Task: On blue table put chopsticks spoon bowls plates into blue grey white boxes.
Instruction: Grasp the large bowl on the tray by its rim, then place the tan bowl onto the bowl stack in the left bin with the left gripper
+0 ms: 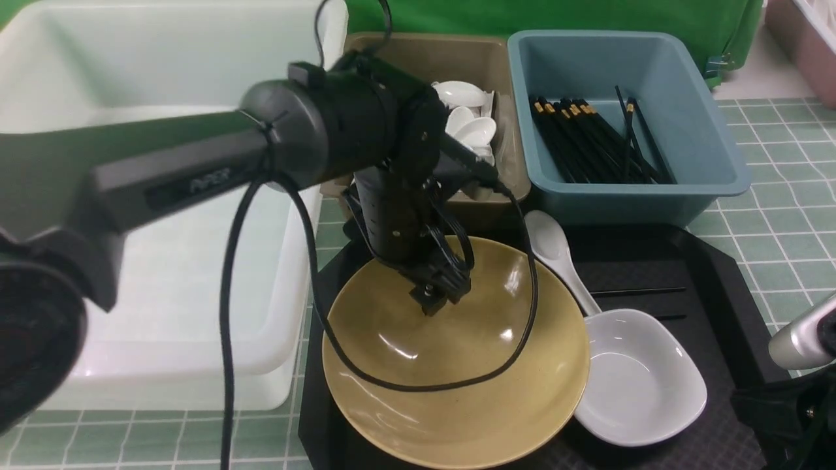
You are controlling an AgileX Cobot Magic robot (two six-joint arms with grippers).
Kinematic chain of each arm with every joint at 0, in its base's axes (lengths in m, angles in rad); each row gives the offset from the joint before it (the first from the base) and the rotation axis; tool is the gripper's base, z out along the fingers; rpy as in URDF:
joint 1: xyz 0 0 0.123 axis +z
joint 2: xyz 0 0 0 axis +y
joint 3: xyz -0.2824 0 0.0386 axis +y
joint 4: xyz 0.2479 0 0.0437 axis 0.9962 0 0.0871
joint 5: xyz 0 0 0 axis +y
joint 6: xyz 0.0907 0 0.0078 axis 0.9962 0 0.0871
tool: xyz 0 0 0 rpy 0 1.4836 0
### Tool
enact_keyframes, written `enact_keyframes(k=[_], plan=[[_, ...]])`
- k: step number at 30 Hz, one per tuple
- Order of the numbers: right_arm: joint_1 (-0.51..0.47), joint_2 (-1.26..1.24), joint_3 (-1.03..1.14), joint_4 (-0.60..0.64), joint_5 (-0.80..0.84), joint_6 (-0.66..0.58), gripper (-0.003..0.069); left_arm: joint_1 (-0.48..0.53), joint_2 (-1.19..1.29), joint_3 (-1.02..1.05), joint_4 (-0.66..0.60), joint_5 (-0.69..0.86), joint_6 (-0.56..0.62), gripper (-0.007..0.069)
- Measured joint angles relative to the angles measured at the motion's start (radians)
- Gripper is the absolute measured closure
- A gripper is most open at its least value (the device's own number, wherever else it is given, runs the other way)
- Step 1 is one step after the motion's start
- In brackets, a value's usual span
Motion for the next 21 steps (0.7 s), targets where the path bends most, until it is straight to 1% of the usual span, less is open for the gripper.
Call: enact_keyframes(k=[1, 2, 3, 5, 7, 9, 10, 12, 14, 15, 17, 18, 21], plan=[[0.0, 0.0, 0.0, 0.0, 0.0, 0.0, 0.062, 0.0, 0.009, 0.0, -0.014, 0.008, 0.018, 0.013], [0.0, 0.0, 0.0, 0.0, 0.0, 0.0, 0.062, 0.0, 0.01, 0.0, -0.016, 0.009, 0.025, 0.0139], [0.0, 0.0, 0.0, 0.0, 0.0, 0.0, 0.062, 0.0, 0.016, 0.0, -0.021, 0.015, 0.048, 0.0222], [0.0, 0.0, 0.0, 0.0, -0.001, 0.0, 0.0617, 0.004, 0.009, -0.007, -0.045, 0.038, 0.068, 0.0311], [0.0, 0.0, 0.0, 0.001, -0.001, 0.0, 0.0617, 0.005, -0.003, -0.016, -0.056, 0.056, 0.071, 0.0366], [0.0, 0.0, 0.0, 0.001, -0.001, 0.0, 0.0616, 0.005, -0.013, -0.032, -0.059, 0.088, 0.057, 0.0403], [0.0, 0.0, 0.0, 0.001, -0.001, 0.0, 0.0616, 0.005, -0.013, -0.034, -0.061, 0.091, 0.052, 0.0407], [0.0, 0.0, 0.0, 0.001, -0.001, 0.0, 0.0615, 0.005, -0.039, -0.049, -0.079, 0.125, 0.04, 0.0462], [0.0, 0.0, 0.0, 0.001, -0.001, 0.0, 0.0613, 0.005, -0.084, -0.052, -0.103, 0.132, 0.04, 0.0554], [0.0, 0.0, 0.0, 0.002, -0.001, 0.0, 0.0612, 0.005, -0.114, -0.052, -0.103, 0.123, 0.044, 0.0586], [0.0, 0.0, 0.0, 0.002, -0.001, 0.0, 0.0611, 0.011, -0.167, -0.053, -0.116, 0.104, 0.065, 0.0609], [0.0, 0.0, 0.0, 0.002, -0.001, -0.001, 0.0612, 0.022, -0.216, -0.053, -0.119, 0.091, 0.097, 0.0615], [0.0, 0.0, 0.0, 0.002, -0.001, -0.001, 0.061, 0.057, -0.29, -0.054, -0.155, 0.068, 0.13, 0.0618]])
